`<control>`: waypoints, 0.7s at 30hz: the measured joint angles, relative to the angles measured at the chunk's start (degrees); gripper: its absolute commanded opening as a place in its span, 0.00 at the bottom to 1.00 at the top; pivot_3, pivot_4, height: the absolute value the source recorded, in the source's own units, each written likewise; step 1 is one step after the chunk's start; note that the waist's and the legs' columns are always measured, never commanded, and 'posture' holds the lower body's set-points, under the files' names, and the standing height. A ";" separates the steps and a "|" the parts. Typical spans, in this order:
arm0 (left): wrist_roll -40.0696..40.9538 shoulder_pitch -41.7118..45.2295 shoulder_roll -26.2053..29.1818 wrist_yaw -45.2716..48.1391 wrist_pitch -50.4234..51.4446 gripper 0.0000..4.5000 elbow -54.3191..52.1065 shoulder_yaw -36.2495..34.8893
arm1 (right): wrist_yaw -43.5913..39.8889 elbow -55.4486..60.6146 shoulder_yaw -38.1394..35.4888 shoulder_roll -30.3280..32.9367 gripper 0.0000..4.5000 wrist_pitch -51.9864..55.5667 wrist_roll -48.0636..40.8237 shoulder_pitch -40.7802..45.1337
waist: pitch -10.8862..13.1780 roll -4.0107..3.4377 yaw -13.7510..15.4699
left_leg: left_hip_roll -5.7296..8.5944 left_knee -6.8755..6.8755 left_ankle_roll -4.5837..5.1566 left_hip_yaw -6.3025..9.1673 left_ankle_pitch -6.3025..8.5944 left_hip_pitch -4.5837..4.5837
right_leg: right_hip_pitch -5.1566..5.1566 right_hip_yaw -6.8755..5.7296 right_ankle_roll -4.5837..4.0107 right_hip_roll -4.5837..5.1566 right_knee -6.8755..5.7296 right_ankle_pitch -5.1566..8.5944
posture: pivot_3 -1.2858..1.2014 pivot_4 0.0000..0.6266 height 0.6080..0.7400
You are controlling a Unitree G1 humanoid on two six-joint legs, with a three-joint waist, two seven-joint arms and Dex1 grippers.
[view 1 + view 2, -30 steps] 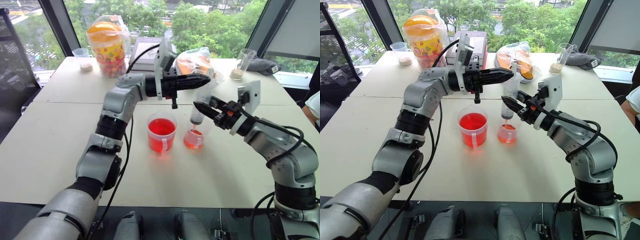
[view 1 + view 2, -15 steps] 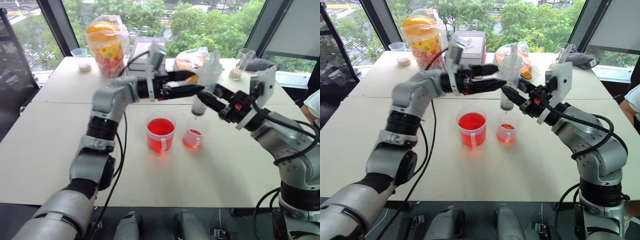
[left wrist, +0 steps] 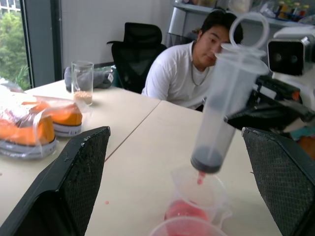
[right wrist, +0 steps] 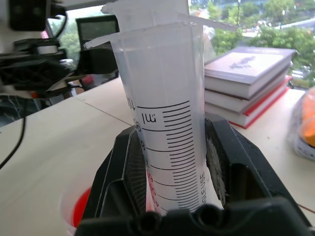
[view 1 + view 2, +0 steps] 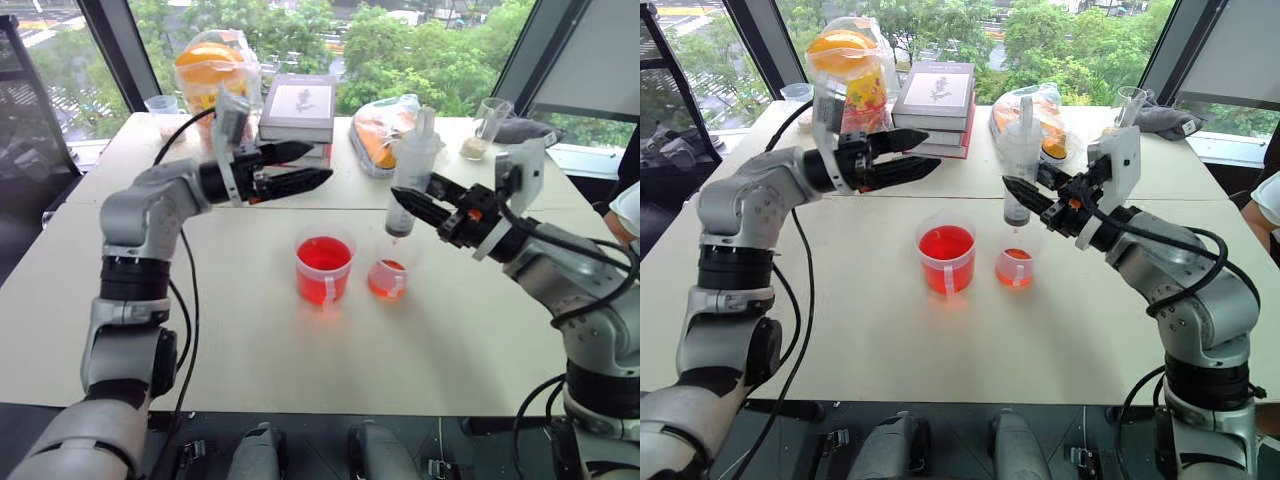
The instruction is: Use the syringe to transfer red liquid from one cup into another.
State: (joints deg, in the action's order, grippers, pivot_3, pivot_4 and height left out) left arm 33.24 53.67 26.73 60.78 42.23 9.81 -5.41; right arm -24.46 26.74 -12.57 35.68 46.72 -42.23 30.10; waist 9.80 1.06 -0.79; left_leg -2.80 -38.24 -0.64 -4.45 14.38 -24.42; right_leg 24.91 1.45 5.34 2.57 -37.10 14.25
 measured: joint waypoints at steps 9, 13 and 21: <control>2.05 -7.54 4.30 -1.62 2.27 0.98 -8.48 -0.31 | 9.87 -21.84 -4.02 11.11 0.30 27.22 -3.06 22.42 | 0.00 0.00 0.16 | -0.01 0.08 0.02 -0.10 0.01 -0.04 | 0.08 0.03 -0.04 0.07 0.08 0.01 | 0.52 0.24 1.00; 2.46 -10.43 5.01 -2.07 2.41 0.98 -11.39 -0.19 | 4.73 -31.31 9.78 19.01 0.30 36.57 1.24 26.60 | 0.01 -0.01 0.01 | 0.01 0.09 0.06 -0.13 0.04 -0.09 | 0.18 0.09 -0.13 0.09 0.09 0.06 | 0.52 0.24 1.00; 4.01 -14.75 5.68 -2.85 2.71 0.98 -16.73 0.03 | -11.09 -48.99 30.79 20.15 0.30 35.76 10.29 29.36 | 0.01 -0.01 -0.19 | 0.00 0.07 0.06 -0.18 0.04 -0.10 | 0.22 0.11 -0.03 0.04 0.05 0.01 | 0.52 0.24 1.00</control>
State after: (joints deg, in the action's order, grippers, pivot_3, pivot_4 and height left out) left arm 37.25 38.92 32.41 57.93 44.94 -6.92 -5.38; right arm -35.55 -22.25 18.22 55.83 82.49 -31.94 59.46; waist 9.81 1.04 -0.98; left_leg -2.79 -38.17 -0.58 -4.63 14.42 -24.52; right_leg 25.13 1.56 5.31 2.60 -37.05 14.26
